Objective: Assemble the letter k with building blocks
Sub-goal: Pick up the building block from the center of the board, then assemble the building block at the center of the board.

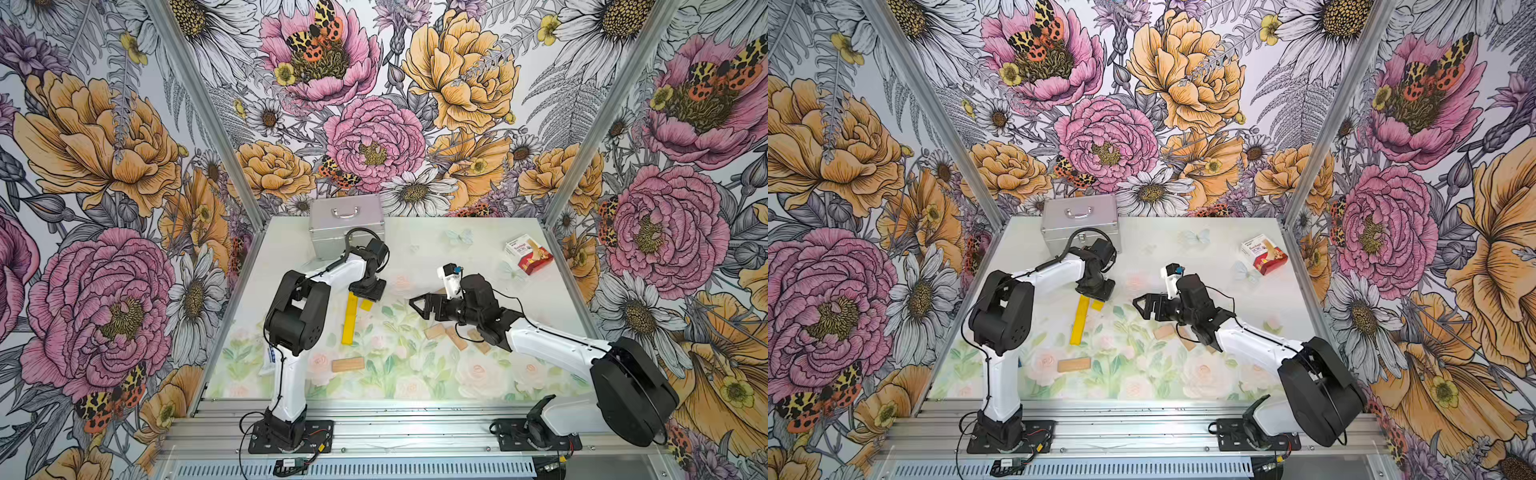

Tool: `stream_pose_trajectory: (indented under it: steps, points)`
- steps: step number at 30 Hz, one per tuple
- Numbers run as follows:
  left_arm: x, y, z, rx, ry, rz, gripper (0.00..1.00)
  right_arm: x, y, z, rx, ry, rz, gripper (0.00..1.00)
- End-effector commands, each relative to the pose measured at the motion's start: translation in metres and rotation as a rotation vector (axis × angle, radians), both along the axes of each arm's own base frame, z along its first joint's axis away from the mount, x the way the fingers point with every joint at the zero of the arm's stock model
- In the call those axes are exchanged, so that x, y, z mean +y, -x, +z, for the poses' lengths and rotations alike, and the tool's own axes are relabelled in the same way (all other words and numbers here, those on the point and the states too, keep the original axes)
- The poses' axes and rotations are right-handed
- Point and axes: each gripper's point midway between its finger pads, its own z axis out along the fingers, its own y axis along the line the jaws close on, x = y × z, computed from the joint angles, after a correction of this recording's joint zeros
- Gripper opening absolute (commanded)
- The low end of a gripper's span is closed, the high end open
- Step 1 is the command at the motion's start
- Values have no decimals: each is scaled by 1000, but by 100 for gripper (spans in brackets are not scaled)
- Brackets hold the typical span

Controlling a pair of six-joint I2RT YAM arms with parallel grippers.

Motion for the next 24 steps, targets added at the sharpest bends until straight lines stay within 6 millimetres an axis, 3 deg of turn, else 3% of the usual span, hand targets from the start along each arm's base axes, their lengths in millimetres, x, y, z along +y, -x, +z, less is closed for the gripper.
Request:
stream_pose_trajectory:
  steps: [1, 24]
  points:
    - [1, -7, -3, -1, -18, -38, 15, -2, 1, 8, -32, -14, 6, 99]
    - [-15, -8, -3, -25, -84, -278, 7, -6, 3, 5, -32, -9, -2, 99]
